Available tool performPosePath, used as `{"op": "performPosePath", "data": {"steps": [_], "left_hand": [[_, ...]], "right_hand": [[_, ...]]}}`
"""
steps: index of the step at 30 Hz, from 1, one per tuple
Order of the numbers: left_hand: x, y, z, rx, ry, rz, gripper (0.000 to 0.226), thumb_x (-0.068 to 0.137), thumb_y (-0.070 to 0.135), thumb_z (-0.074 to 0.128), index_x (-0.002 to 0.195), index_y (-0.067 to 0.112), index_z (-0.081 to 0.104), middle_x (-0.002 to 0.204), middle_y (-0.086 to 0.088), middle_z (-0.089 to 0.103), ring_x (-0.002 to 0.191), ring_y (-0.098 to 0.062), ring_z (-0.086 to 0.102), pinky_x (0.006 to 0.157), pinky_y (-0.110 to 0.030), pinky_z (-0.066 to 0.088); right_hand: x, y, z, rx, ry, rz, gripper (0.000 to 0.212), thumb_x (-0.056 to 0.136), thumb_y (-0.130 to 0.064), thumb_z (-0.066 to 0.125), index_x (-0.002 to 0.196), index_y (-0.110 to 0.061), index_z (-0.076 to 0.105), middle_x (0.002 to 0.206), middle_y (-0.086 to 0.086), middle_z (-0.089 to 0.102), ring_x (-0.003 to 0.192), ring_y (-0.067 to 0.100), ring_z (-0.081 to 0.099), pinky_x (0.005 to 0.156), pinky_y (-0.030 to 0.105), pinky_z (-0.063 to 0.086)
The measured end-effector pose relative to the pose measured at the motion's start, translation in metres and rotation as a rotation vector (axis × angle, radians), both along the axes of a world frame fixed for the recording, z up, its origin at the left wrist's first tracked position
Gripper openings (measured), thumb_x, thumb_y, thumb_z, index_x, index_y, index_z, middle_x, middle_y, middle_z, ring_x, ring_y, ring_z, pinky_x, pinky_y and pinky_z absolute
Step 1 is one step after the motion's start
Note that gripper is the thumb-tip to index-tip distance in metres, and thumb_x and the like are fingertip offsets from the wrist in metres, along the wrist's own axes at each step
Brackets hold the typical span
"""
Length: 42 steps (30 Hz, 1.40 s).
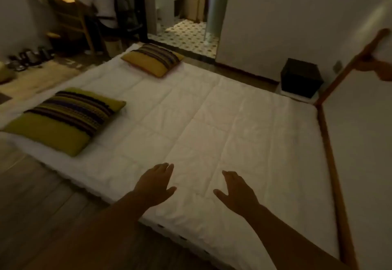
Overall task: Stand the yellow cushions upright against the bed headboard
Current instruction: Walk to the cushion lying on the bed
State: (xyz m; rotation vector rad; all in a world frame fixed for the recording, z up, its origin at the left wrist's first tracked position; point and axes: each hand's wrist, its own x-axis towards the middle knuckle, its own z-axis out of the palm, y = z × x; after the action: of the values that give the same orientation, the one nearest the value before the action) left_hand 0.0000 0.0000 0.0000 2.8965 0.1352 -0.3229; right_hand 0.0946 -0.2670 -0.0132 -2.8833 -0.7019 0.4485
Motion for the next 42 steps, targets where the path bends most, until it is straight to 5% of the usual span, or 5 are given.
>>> {"op": "performPosePath", "data": {"steps": [12,25,33,42], "left_hand": [[-0.150,0.226,-0.013,-0.009,0.118,0.502,0.080,0.090,0.055,0.053,0.154,0.016,0.023,0.159,-0.007,0.030,0.143,-0.025,0.034,0.116,-0.039,0.034],[-0.285,0.334,0.004,-0.068,0.127,0.943,0.065,0.089,0.051,0.055,0.147,0.028,0.036,0.152,0.000,0.042,0.134,-0.025,0.047,0.105,-0.042,0.046],[-0.266,0.458,0.002,-0.029,0.180,1.013,0.058,0.091,0.048,0.053,0.140,0.020,0.043,0.141,-0.005,0.052,0.123,-0.026,0.055,0.097,-0.042,0.051],[-0.172,0.593,-0.001,0.004,0.206,0.927,0.077,0.088,0.053,0.056,0.152,0.020,0.027,0.159,-0.005,0.030,0.142,-0.028,0.036,0.111,-0.043,0.040]], "right_hand": [[-0.045,0.278,-0.002,0.010,0.052,0.415,0.079,0.093,-0.059,0.048,0.155,-0.017,0.024,0.155,0.004,0.035,0.140,0.023,0.039,0.109,0.038,0.041],[-0.118,0.513,-0.016,0.039,0.185,0.815,0.084,0.092,-0.063,0.048,0.157,-0.017,0.021,0.159,0.007,0.030,0.143,0.025,0.035,0.113,0.040,0.036],[-0.089,0.644,-0.039,0.055,0.229,0.861,0.081,0.092,-0.061,0.050,0.155,-0.017,0.024,0.158,0.008,0.032,0.143,0.026,0.036,0.112,0.040,0.037],[-0.004,0.748,-0.040,0.060,0.260,0.701,0.081,0.090,-0.065,0.049,0.151,-0.014,0.030,0.153,0.012,0.036,0.136,0.030,0.041,0.107,0.040,0.037]]}}
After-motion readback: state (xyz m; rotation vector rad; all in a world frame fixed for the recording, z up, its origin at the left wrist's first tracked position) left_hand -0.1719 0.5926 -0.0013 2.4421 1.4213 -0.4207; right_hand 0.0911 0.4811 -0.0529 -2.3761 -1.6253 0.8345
